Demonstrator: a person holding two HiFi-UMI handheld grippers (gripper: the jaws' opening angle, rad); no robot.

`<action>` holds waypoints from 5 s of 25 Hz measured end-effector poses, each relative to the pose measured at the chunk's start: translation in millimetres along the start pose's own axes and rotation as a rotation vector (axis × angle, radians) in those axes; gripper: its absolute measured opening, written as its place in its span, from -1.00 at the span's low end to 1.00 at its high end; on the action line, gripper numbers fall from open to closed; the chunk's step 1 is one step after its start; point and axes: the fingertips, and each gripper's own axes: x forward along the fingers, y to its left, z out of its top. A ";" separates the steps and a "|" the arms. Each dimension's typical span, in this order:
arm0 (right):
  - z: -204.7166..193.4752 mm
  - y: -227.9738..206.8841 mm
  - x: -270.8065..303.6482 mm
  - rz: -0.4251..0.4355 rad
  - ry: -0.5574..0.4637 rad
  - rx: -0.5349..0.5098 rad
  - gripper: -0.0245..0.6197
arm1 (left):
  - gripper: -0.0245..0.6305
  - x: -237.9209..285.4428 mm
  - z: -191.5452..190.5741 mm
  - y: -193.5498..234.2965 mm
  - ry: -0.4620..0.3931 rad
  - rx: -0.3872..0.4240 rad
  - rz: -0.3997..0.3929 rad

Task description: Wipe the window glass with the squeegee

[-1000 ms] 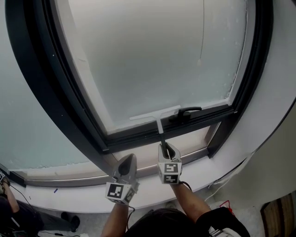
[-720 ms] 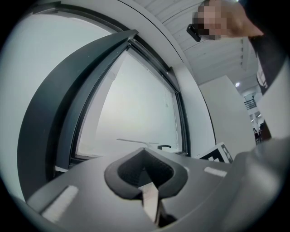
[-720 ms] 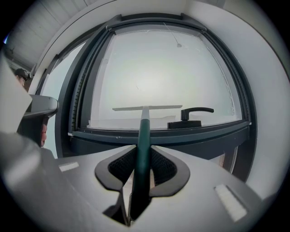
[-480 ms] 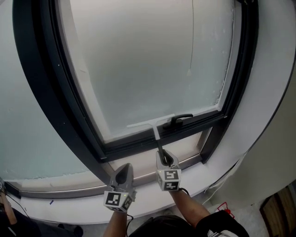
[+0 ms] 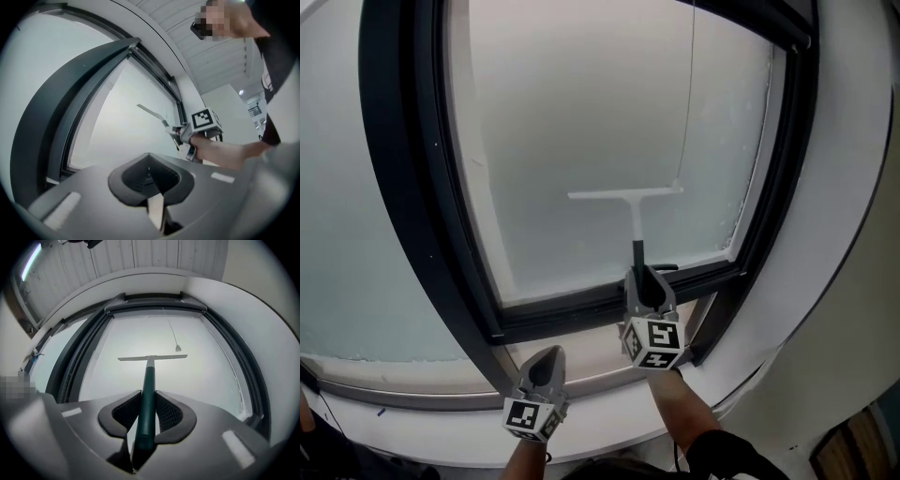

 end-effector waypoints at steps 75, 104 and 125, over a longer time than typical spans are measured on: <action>48.0 -53.8 62.2 0.073 -0.097 -0.049 -0.63 | -0.93 93.8 0.5 -72.1 -0.024 0.027 0.037; -6.7 -52.0 38.0 0.068 0.026 -0.032 -0.63 | -0.93 80.5 -18.2 -67.2 0.021 -0.074 0.048; -50.4 -54.0 20.5 0.076 0.105 -0.033 -0.63 | -0.93 87.1 -42.7 -64.7 0.052 -0.105 0.062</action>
